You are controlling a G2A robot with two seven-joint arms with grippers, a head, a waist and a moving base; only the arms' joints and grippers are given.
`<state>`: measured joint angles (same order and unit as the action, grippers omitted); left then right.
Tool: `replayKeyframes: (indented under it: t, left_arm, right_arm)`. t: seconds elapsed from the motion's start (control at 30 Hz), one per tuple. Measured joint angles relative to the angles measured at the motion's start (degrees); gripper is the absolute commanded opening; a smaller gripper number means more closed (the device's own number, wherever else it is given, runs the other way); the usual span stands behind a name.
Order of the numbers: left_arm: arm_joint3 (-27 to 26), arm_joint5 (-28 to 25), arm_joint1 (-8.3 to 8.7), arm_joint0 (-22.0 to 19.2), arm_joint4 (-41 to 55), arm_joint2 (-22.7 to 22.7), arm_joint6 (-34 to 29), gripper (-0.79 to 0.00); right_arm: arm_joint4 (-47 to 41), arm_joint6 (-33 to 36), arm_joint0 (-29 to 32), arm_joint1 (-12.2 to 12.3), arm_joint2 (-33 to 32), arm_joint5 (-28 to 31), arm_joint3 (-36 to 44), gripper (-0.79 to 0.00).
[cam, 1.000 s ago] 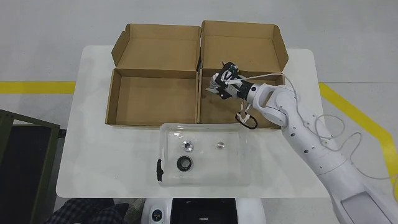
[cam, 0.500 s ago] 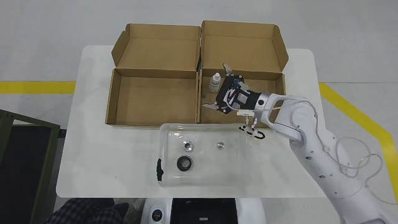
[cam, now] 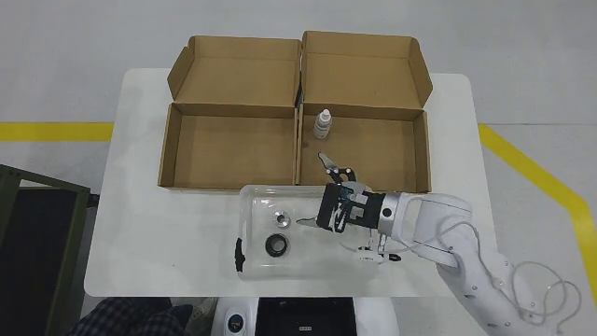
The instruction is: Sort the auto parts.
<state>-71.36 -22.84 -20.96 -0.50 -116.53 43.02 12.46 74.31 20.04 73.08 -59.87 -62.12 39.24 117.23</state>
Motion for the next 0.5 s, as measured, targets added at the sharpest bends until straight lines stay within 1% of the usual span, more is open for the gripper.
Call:
replayKeyframes:
  t: [0.27,0.5]
  left_arm:
    - [0.0,0.0,0.0,0.0,0.0,0.0,0.0,0.0]
    - [0.0,0.0,0.0,0.0,0.0,0.0,0.0,0.0]
  right_arm:
    - [5.31,0.62,5.8,1.08,-2.09,2.1,2.57,0.0]
    - [9.7,1.37,8.99,1.61,-1.54,3.87,3.86,0.0]
